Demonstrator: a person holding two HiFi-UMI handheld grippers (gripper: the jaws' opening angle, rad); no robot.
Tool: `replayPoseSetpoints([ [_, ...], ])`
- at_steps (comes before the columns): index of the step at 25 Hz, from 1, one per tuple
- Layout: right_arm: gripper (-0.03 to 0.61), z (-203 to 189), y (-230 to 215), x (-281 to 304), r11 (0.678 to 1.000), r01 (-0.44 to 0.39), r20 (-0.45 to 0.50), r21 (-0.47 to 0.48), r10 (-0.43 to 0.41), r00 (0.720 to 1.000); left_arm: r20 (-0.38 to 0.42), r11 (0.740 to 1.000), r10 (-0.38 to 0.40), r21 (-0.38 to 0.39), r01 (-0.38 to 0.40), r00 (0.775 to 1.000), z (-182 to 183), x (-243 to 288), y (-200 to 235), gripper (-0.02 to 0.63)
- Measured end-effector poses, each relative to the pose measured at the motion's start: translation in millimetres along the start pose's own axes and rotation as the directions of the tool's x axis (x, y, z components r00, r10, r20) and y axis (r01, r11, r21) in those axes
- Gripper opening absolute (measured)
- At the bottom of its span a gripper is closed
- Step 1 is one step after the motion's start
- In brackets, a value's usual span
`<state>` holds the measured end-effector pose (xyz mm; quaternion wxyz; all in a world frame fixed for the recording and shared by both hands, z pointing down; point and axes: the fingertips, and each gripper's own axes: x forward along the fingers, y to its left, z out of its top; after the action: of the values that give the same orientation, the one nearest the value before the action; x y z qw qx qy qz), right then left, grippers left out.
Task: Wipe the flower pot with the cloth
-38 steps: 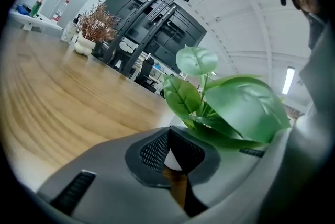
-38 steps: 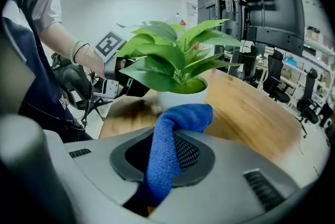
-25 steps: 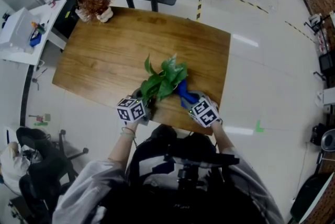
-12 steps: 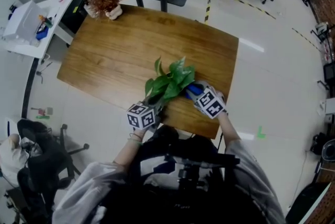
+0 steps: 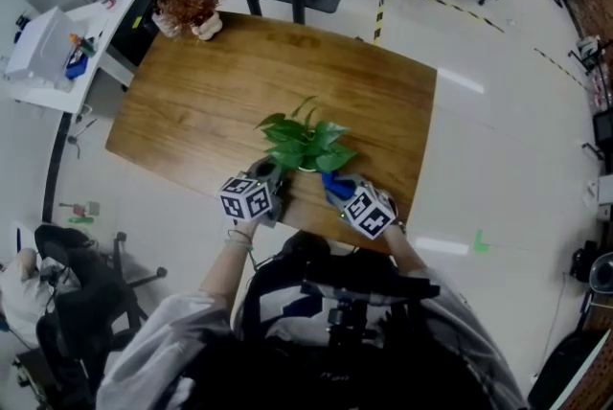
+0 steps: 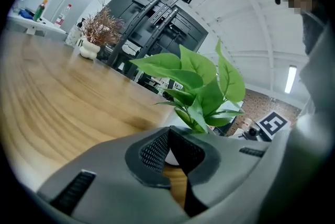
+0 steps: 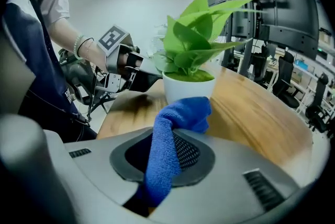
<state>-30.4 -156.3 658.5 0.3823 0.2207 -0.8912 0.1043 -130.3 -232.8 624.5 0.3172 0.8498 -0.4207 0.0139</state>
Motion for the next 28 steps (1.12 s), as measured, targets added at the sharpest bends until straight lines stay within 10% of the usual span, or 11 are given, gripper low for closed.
replayPoseSetpoints([
  [12,0.069,14.0,-88.3,-40.4,0.991,0.131,0.036,-0.035,-0.129,0.991,0.021,0.996,-0.037,-0.075,0.039,0.999,-15.6,-11.3,-33.7,0.008],
  [20,0.069,61.6,-97.1,-29.0,0.975,0.024,0.064,-0.223,-0.010,0.998,-0.010,0.991,-0.109,-0.085,0.108,0.994,-27.0,-8.0,-60.2,0.008],
  [28,0.069,49.0,-68.6,-8.8,0.987,-0.026,0.038,-0.160,0.032,0.999,0.061,0.994,-0.020,-0.107,0.026,0.998,-0.6,-13.2,-15.6,0.008],
])
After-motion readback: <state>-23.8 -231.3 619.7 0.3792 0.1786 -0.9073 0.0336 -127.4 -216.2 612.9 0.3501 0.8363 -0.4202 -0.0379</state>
